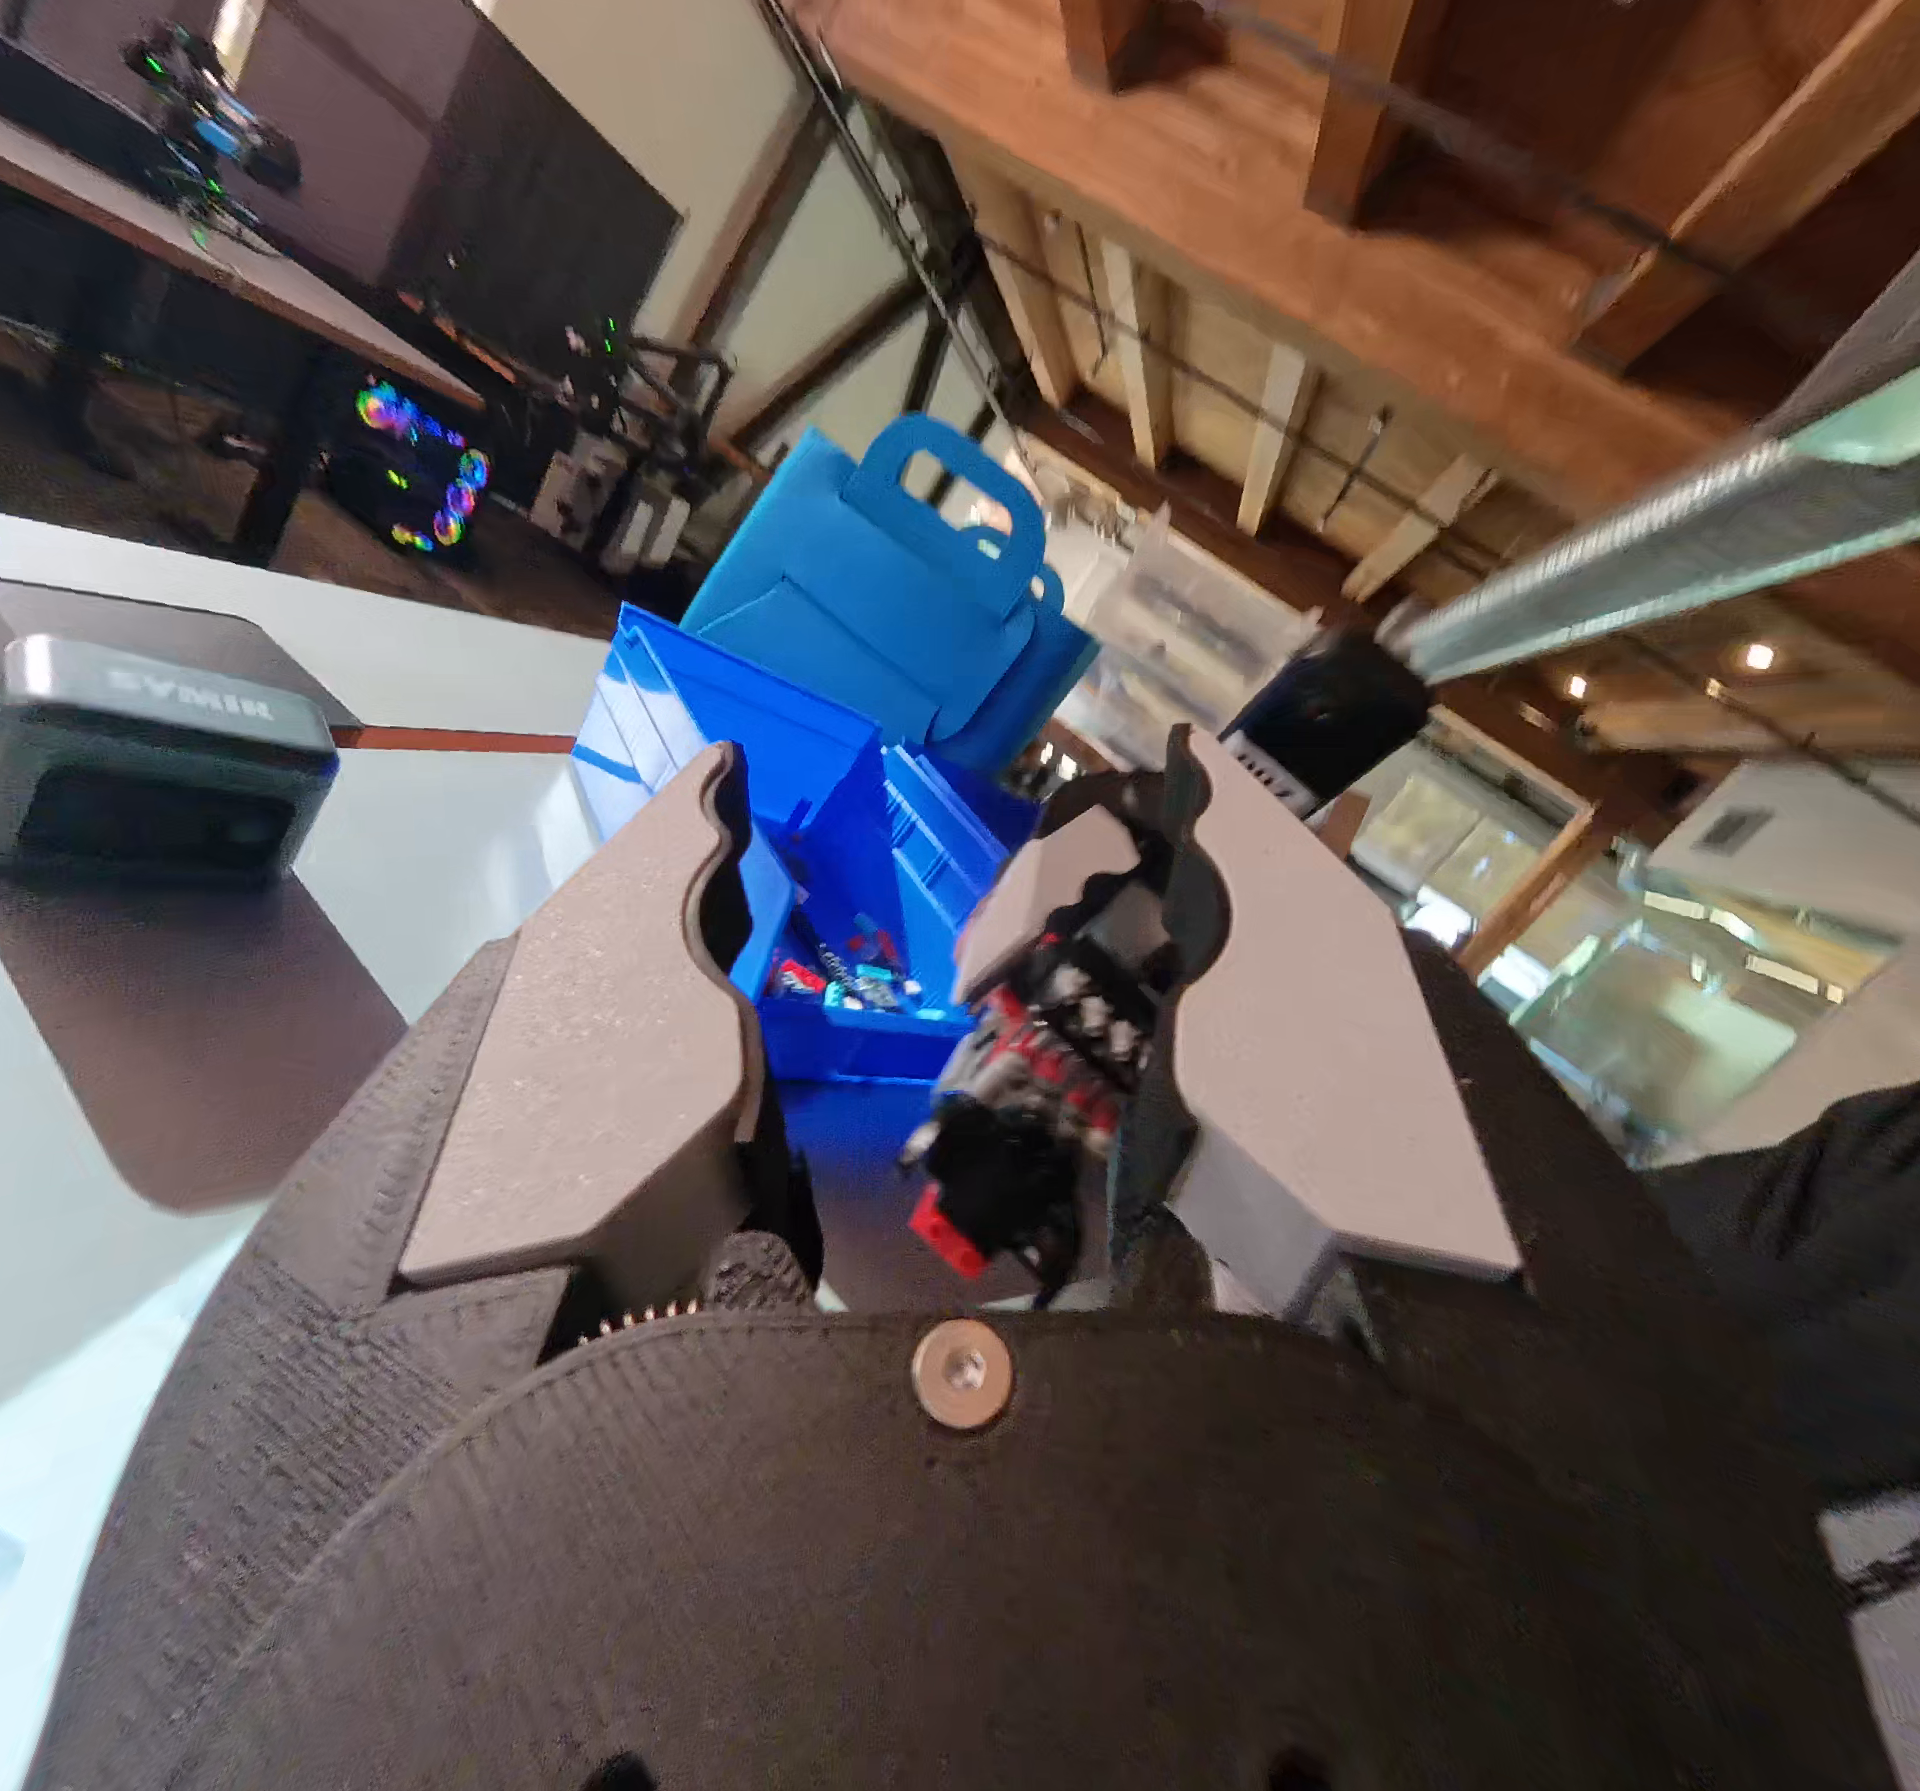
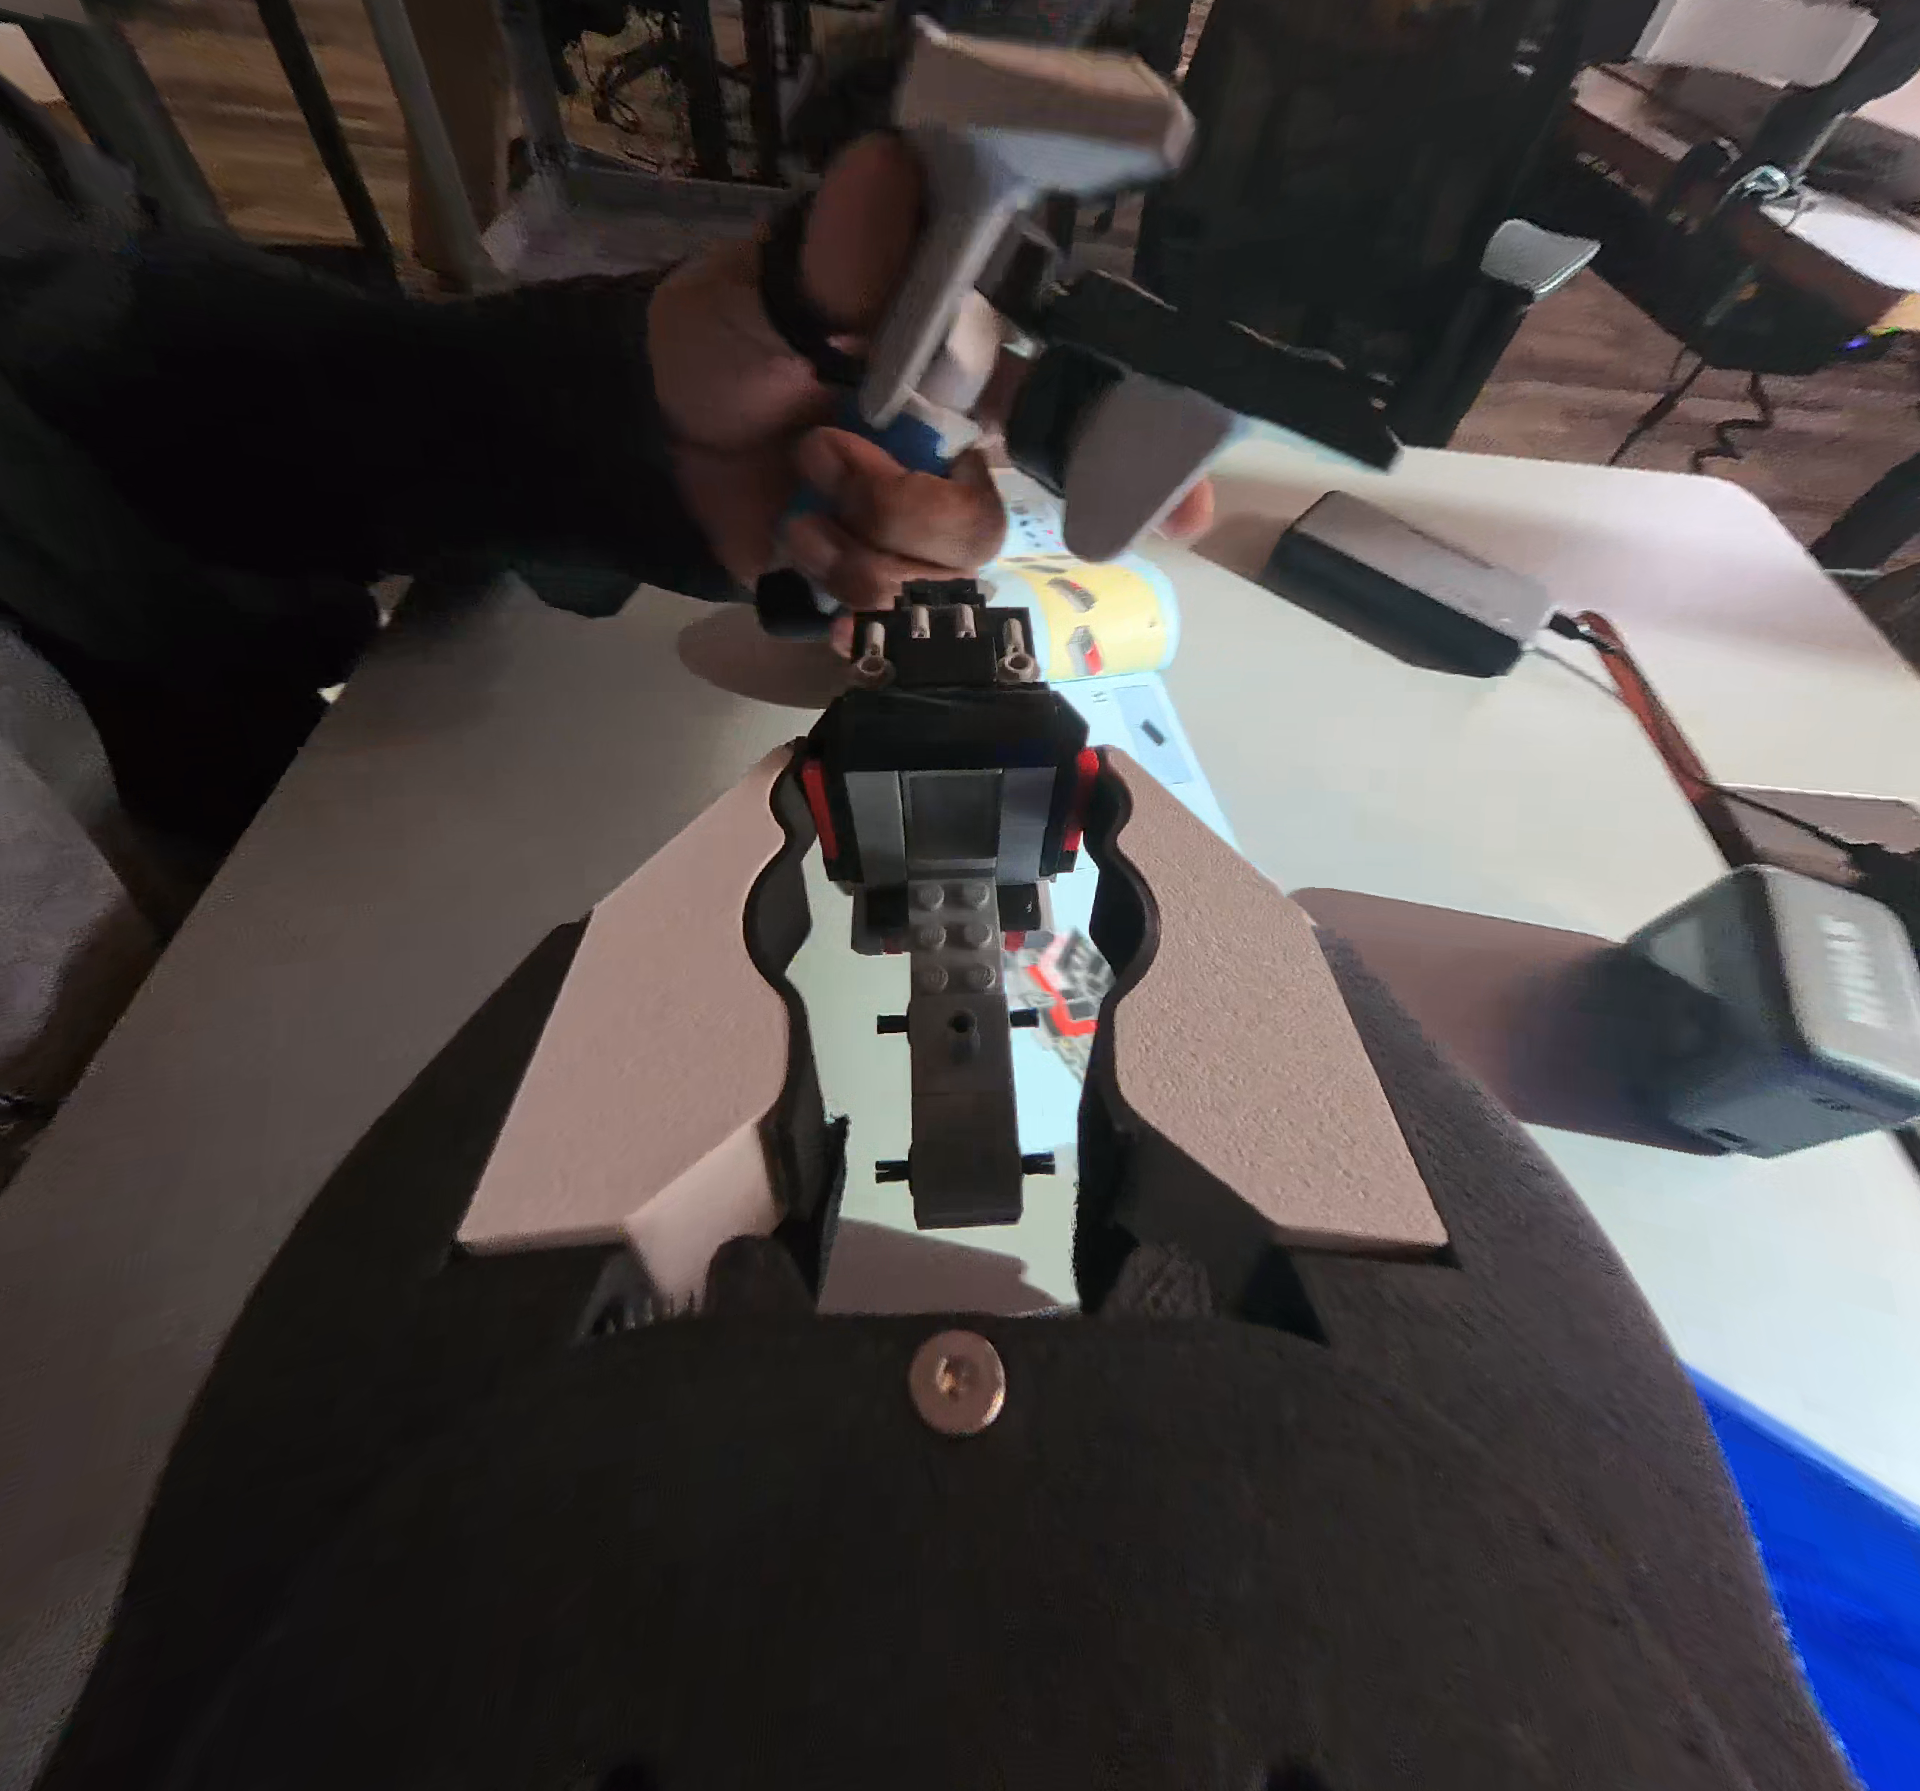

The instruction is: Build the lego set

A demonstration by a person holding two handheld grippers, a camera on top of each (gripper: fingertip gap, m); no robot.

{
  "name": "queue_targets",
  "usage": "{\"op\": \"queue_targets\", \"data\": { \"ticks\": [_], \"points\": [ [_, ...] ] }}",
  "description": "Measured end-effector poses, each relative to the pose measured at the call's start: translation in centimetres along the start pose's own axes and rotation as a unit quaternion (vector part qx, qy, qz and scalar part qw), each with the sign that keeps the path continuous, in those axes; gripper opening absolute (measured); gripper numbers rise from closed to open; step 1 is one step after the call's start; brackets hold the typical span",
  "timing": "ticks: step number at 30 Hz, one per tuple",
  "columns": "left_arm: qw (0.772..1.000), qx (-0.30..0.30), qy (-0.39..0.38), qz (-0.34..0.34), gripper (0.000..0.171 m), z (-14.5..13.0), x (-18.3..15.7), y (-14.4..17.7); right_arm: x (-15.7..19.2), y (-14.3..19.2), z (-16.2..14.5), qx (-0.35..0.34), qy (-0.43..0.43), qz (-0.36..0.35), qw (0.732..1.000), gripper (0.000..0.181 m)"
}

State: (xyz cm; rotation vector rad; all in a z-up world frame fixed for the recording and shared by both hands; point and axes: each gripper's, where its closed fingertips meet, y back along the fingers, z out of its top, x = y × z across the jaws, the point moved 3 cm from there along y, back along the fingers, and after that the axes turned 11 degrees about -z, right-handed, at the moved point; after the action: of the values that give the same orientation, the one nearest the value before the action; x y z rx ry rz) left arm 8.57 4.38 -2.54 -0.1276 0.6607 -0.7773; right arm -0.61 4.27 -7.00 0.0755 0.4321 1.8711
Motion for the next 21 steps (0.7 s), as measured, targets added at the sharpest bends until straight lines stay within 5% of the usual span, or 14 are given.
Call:
{"op": "queue_targets", "data": {
  "ticks": [6,13,21],
  "points": [
    [0.991,0.05,0.109,-0.065,0.082,-2.4,3.7,-3.0,-3.1,1.6,0.2,-0.011,0.009,-0.025,1.0,0.053],
    [0.968,0.047,0.214,-0.122,0.071,-5.3,3.1,-2.7,-5.3,1.9,-0.9,-0.02,-0.005,-0.05,0.999,0.053],
    [0.983,0.027,0.135,-0.121,0.065,-5.5,3.3,-2.6,-5.9,1.5,-1.2,-0.012,-0.065,-0.048,0.997,0.053]
  ]
}}
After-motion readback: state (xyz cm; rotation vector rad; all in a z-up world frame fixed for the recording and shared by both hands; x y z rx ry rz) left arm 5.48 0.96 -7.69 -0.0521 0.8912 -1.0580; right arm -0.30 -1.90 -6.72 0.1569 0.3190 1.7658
